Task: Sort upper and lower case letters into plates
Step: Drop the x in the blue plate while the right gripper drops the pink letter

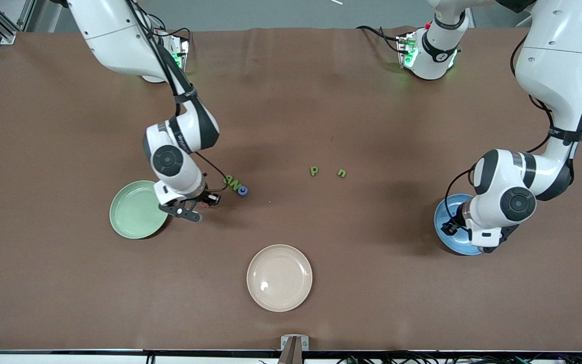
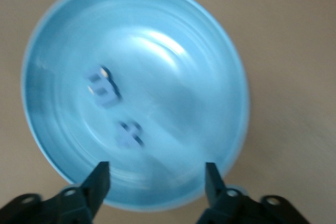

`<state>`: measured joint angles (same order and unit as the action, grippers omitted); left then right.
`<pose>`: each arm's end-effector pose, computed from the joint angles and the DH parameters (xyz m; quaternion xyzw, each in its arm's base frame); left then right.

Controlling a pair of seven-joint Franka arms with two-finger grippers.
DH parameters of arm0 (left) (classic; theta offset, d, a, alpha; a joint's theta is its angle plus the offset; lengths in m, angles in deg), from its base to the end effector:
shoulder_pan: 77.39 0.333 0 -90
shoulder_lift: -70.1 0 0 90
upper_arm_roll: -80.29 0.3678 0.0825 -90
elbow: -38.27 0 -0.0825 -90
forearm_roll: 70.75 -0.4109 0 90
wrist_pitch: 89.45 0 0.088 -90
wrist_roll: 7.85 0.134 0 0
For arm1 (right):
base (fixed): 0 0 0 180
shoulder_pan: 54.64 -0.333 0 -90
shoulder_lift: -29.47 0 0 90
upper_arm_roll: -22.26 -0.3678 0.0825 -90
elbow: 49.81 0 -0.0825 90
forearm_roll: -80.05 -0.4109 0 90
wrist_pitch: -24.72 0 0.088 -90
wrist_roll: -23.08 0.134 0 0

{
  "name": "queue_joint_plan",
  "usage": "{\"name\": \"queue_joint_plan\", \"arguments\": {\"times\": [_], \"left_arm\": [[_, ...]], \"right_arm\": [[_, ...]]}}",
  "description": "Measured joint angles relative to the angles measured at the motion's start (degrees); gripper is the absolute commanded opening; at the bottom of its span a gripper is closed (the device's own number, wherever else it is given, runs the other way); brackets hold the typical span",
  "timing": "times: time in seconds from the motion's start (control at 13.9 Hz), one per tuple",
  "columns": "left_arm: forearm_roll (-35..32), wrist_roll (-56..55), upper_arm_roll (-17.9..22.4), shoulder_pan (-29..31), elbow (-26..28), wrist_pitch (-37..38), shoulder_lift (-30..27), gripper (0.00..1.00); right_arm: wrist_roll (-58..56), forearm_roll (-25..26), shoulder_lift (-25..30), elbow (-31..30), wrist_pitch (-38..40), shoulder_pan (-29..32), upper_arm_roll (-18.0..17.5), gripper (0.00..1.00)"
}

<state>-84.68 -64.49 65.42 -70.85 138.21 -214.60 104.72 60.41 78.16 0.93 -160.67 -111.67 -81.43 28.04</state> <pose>0.6917 -0.0718 0.2240 -0.9331 -0.3526 0.0470 0.0532 0.6142 0.2398 0.2215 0.9885 -0.1485 -0.0153 0.0236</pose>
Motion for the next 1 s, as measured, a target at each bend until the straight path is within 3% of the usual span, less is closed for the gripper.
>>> {"name": "queue_joint_plan", "arguments": {"times": [0.36, 0.5, 0.79, 1.0], "left_arm": [[-0.1, -13.5, -10.6, -1.1, 3.6, -0.8, -0.6, 0.93], [-0.1, -18.8, -13.4, -1.4, 6.2, -4.6, -1.2, 0.91], [-6.7, -33.6, -15.0, -5.2, 13.6, -14.2, -1.5, 0.86], [-11.5, -44.7, -15.0, -9.0, 15.8, -16.2, -1.4, 0.83]], "right_arm": [[-14.1, 0.0, 3.5, 1.3, 6.4, 7.5, 0.2, 0.00], [-19.3, 0.0, 3.5, 1.1, 6.8, 10.6, 0.2, 0.00], [-27.7, 0.0, 3.2, -0.8, 6.1, 16.5, 0.2, 0.00], [-30.9, 0.0, 2.8, -4.6, 2.5, 18.6, 0.2, 0.00]]}}
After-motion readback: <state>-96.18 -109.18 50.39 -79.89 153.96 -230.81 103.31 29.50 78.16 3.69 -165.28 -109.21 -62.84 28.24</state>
